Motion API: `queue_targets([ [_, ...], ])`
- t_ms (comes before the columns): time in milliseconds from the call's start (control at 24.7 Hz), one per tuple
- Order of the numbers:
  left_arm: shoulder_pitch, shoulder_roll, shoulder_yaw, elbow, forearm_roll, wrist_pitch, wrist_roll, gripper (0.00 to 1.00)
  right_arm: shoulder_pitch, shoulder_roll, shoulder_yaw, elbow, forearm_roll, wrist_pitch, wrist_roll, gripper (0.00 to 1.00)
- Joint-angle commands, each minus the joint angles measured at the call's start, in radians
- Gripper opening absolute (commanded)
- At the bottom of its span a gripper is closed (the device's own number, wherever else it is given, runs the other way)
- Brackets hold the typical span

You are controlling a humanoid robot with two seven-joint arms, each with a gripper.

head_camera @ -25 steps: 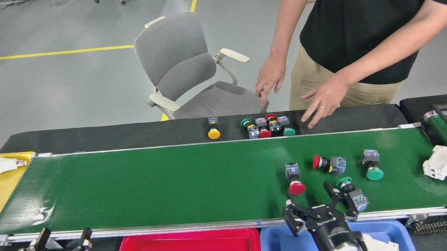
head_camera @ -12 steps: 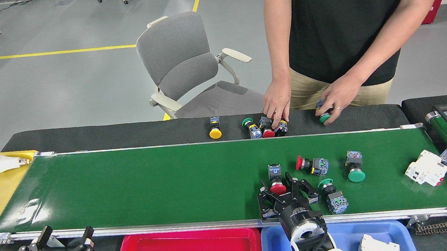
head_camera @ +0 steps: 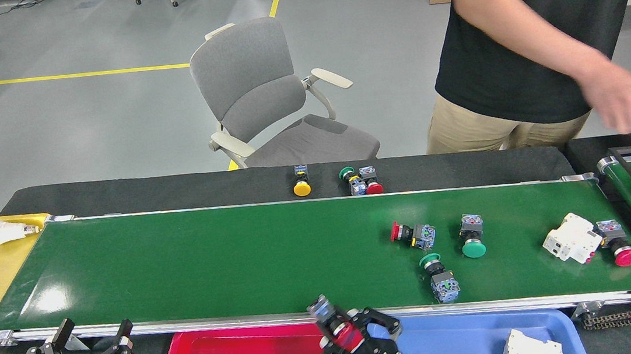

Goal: Pick switch part from conveyor to tray

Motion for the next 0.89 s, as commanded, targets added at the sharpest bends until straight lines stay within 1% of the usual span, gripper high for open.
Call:
queue_targets([
  [0,-0.009,0.004,0.003,-0.009,-0.003,-0.001,0.003,1.0,-0.002,0.001,-0.002,-0.018,-0.002,-0.052,-0.023,1.0],
  [81,-0.009,0.002,0.006,-0.009,-0.004,-0.001,0.003,1.0,0.001,-0.002,-0.013,-0.03,-0.007,-0.051,-0.026,1.0],
  [122,-0.005,0.002,0.01,-0.009,-0.003,0.001,0.003,1.0,0.006,-0.007,-0.034,-0.041,-0.008,-0.045,-0.029,1.0],
  [162,-0.002,0.0,0.013,-0.009,-0.003,0.001,0.003,1.0,0.036,-0.016,-0.086,-0.073,-0.01,-0.029,-0.031,1.0],
  [203,0.0,0.0,0.015,-0.009,-0.003,0.001,0.003,1.0,0.076,-0.019,-0.134,-0.102,-0.01,-0.011,-0.035,1.0],
  [243,0.002,0.0,0.016,-0.009,-0.003,0.001,0.003,1.0,0.158,-0.016,-0.207,-0.146,-0.01,0.018,-0.046,1.0],
  [284,0.003,-0.001,0.016,-0.011,-0.001,0.001,0.003,1.0,0.237,-0.013,-0.273,-0.169,-0.01,0.047,-0.07,1.0],
  [324,0.008,-0.001,0.016,-0.013,-0.001,0.002,0.003,1.0,0.297,-0.012,-0.33,-0.169,-0.01,0.081,-0.121,1.0],
  [446,0.009,-0.003,0.01,-0.017,-0.001,0.002,0.003,1.0,0.418,-0.009,-0.473,-0.168,-0.011,0.216,-0.282,1.0],
  [486,0.009,-0.003,0.006,-0.017,-0.001,0.002,0.003,1.0,0.455,0.001,-0.511,-0.168,-0.019,0.247,-0.316,1.0],
  [567,0.011,-0.003,0.004,-0.019,-0.001,0.002,0.003,1.0,0.466,0.016,-0.547,-0.166,-0.068,0.25,-0.322,1.0],
  [648,0.011,-0.003,0.003,-0.019,-0.003,0.002,0.003,1.0,0.448,0.014,-0.55,-0.16,-0.117,0.25,-0.317,1.0],
  [729,0.009,-0.004,0.003,-0.019,-0.003,0.001,0.003,1.0,0.399,0.013,-0.548,-0.146,-0.125,0.25,-0.307,1.0],
  [851,0.005,-0.003,0.003,-0.017,-0.006,-0.001,0.003,1.0,0.317,0.014,-0.55,-0.093,-0.126,0.259,-0.241,1.0],
])
